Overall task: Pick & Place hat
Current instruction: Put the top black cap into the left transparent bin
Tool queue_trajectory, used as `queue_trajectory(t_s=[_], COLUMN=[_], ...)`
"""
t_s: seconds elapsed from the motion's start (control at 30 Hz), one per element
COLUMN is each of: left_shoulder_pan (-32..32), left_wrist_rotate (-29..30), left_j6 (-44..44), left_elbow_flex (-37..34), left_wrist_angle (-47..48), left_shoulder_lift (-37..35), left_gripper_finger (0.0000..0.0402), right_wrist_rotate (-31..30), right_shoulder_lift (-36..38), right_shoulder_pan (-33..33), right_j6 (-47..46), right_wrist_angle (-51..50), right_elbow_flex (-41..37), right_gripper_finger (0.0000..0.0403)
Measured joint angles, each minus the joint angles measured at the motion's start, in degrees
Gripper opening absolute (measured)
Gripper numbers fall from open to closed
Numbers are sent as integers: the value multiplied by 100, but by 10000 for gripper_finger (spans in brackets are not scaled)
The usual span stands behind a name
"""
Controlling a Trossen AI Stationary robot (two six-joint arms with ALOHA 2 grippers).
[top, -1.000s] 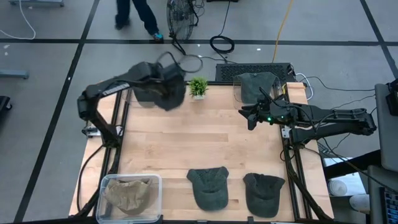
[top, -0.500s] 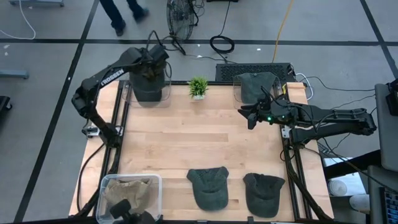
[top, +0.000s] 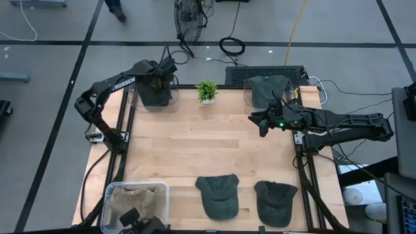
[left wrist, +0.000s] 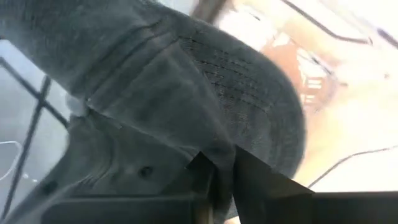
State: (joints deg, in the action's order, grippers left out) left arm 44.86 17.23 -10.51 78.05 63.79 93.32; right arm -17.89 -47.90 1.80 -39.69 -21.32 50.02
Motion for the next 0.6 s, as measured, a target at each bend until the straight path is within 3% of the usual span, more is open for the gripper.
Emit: queue_trajectory(t_s=[0.13, 0.37, 0.6], left_shoulder_pan=[-30, -191, -289], left_wrist_rotate=[-211, -67, -847], left_j6=[-115, -126, -19], left_elbow_flex=[-321, -489, -475], left_wrist_angle=[-74, -103, -25], left_shoulder_lift=[0, 0, -2], left_gripper_finger=[65, 122, 180], right_wrist_rotate=[-23, -37, -231], right_shoulder_lift=[0, 0, 0], right_shoulder_pan=[0, 0, 13], right_j6=[7, 35, 138], right_wrist_angle=[-56, -175, -166], right_elbow_flex=[0, 0, 0], right_gripper_finger=[130, 130, 130])
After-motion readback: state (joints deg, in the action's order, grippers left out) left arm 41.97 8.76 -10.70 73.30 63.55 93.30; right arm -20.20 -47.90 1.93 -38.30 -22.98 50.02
